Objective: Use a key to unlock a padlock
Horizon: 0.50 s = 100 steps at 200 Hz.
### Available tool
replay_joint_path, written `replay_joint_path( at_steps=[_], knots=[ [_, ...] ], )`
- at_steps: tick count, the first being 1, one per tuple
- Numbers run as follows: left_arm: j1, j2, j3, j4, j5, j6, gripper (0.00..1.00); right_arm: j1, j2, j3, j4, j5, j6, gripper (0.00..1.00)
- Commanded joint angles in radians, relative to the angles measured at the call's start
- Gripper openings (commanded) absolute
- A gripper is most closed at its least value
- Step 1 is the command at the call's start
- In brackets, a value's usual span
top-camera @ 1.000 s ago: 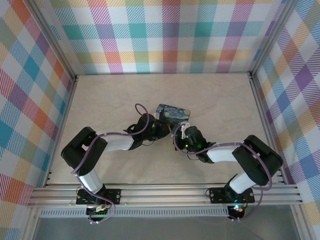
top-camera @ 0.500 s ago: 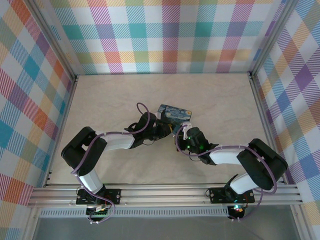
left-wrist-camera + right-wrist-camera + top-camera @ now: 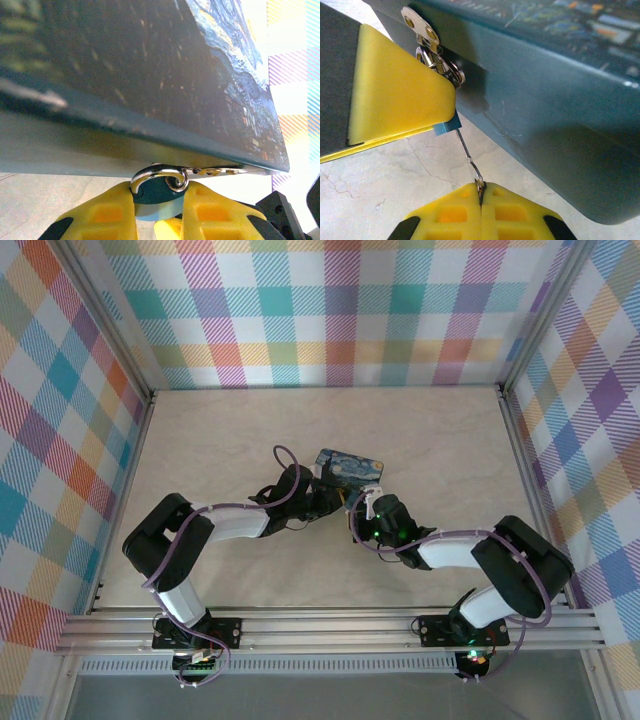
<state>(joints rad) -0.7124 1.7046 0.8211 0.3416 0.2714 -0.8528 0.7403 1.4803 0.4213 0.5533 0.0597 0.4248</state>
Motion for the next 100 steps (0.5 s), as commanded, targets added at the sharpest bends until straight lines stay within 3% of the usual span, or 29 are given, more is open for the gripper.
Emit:
replay_joint_path(
  at_steps=[1,100],
  knots=[
    [-0.018,0.007,0.026,0.007,0.028,-0.014,0.19,0.005,0.012,0.030,0.065,-0.024,-0.021,0.00],
    [-0.018,0.008,0.024,-0.003,0.020,-0.012,0.19,0.005,-0.022,0.002,0.101,-0.020,-0.007,0.00]
  ],
)
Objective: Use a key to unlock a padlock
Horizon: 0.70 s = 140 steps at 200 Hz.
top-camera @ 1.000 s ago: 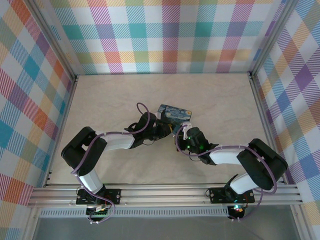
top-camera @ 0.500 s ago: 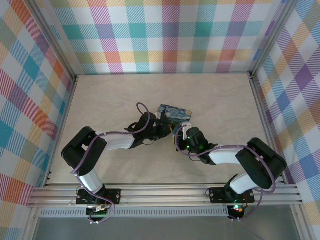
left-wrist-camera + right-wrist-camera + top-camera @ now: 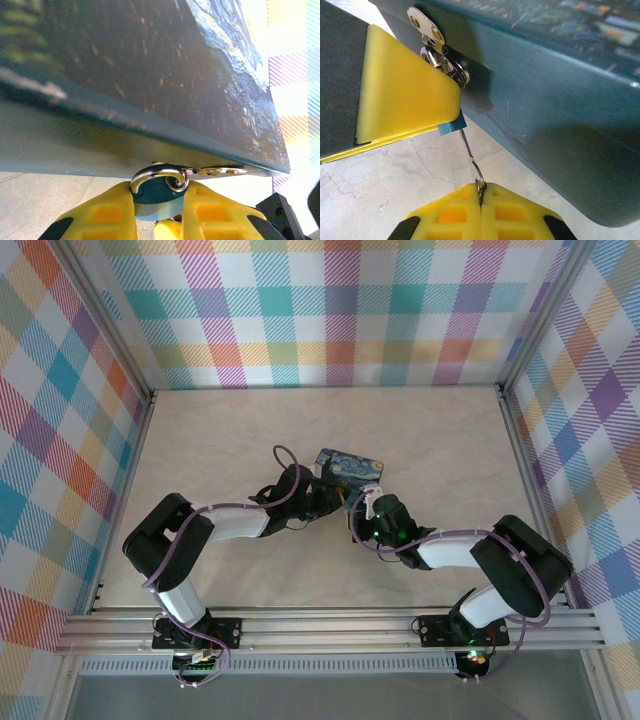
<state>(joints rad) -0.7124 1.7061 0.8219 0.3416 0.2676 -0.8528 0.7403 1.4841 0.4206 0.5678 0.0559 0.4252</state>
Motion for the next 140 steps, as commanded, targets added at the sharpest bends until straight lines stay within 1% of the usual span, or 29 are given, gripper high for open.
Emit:
replay_joint_path(
  at_steps=[1,140],
  knots=[
    [-0.017,0.006,0.024,-0.003,0.024,-0.012,0.19,0.004,-0.025,0.003,0.086,-0.016,-0.007,0.00],
    [-0.018,0.001,0.022,-0.007,0.022,-0.014,0.19,0.005,-0.053,-0.021,0.101,-0.020,0.004,0.00]
  ],
)
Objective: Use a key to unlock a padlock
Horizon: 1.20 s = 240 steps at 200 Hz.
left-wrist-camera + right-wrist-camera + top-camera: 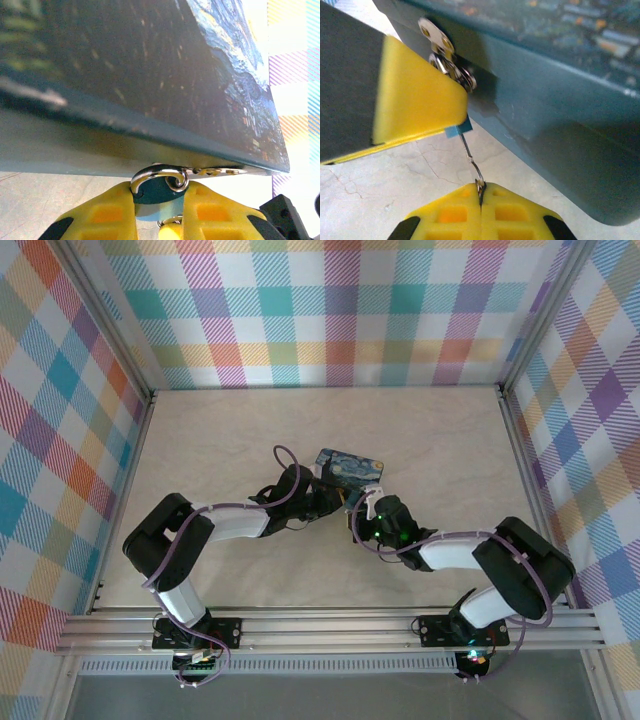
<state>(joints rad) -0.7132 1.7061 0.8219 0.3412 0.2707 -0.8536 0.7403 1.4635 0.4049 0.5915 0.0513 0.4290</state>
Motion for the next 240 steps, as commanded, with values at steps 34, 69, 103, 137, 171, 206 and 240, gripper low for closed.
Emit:
replay_joint_path(
  at_steps=[34,69,103,137,171,206,240],
  knots=[
    [-0.016,0.001,0.022,-0.006,0.021,-0.013,0.19,0.005,-0.008,0.009,0.080,-0.022,-0.003,0.00],
    [-0.020,0.001,0.023,-0.005,0.024,-0.014,0.19,0.005,0.006,0.019,0.086,-0.004,-0.003,0.00],
    [-0.024,0.001,0.027,-0.007,0.027,-0.014,0.19,0.005,0.026,0.036,0.087,0.001,-0.008,0.00],
    [-0.027,0.001,0.028,-0.010,0.027,-0.014,0.19,0.005,0.049,0.044,0.094,0.013,-0.016,0.00],
    [-0.032,0.002,0.031,-0.011,0.027,-0.014,0.18,0.006,0.050,0.054,0.101,0.020,-0.026,0.00],
    [-0.034,0.004,0.030,-0.013,0.024,-0.018,0.19,0.004,0.051,0.069,0.121,-0.004,-0.028,0.00],
    [-0.042,0.003,0.039,-0.014,0.025,-0.026,0.18,0.003,0.077,0.077,0.147,-0.020,-0.036,0.00]
  ],
)
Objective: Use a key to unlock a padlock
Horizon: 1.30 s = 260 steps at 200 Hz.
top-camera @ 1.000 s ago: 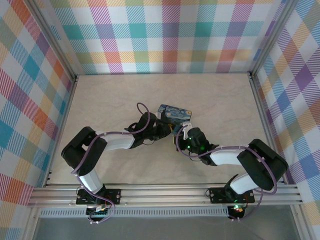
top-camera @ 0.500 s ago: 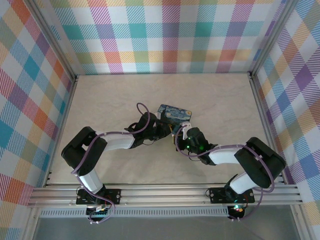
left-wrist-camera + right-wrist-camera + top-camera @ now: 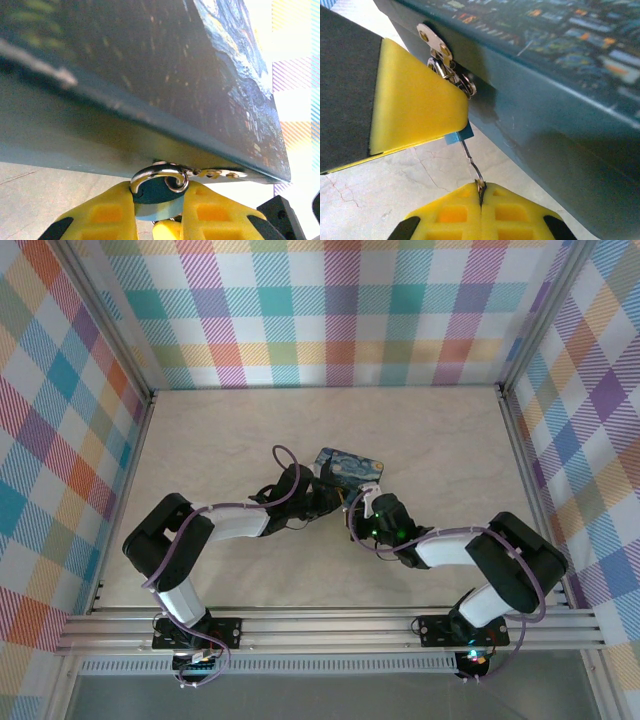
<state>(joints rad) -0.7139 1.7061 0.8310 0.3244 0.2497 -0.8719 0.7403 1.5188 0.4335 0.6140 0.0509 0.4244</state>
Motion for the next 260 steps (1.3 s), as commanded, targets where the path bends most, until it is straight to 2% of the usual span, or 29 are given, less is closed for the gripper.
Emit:
replay_joint_path(
  at_steps=[1,52,87,140,187,233,260],
  knots=[
    [-0.042,0.003,0.030,0.002,0.046,-0.008,0.18,0.003,0.022,0.049,0.126,-0.020,-0.031,0.00],
    [-0.049,-0.002,0.030,-0.009,0.045,-0.017,0.18,-0.020,0.013,0.055,0.178,-0.014,-0.051,0.00],
    [-0.051,0.009,0.030,-0.002,0.045,-0.018,0.18,-0.038,-0.008,0.064,0.180,-0.069,-0.035,0.00],
    [-0.051,0.062,0.036,0.044,0.054,-0.041,0.19,-0.039,0.122,0.023,0.234,-0.086,0.024,0.00],
    [-0.050,0.083,0.024,0.068,0.047,-0.049,0.24,-0.039,0.160,0.007,0.235,-0.083,0.050,0.00],
    [-0.036,0.059,-0.007,0.084,0.031,-0.055,0.40,-0.038,0.196,-0.012,0.240,-0.083,0.076,0.00],
    [-0.024,0.008,-0.040,0.091,0.014,-0.052,0.60,-0.039,0.208,-0.012,0.240,-0.090,0.085,0.00]
  ],
)
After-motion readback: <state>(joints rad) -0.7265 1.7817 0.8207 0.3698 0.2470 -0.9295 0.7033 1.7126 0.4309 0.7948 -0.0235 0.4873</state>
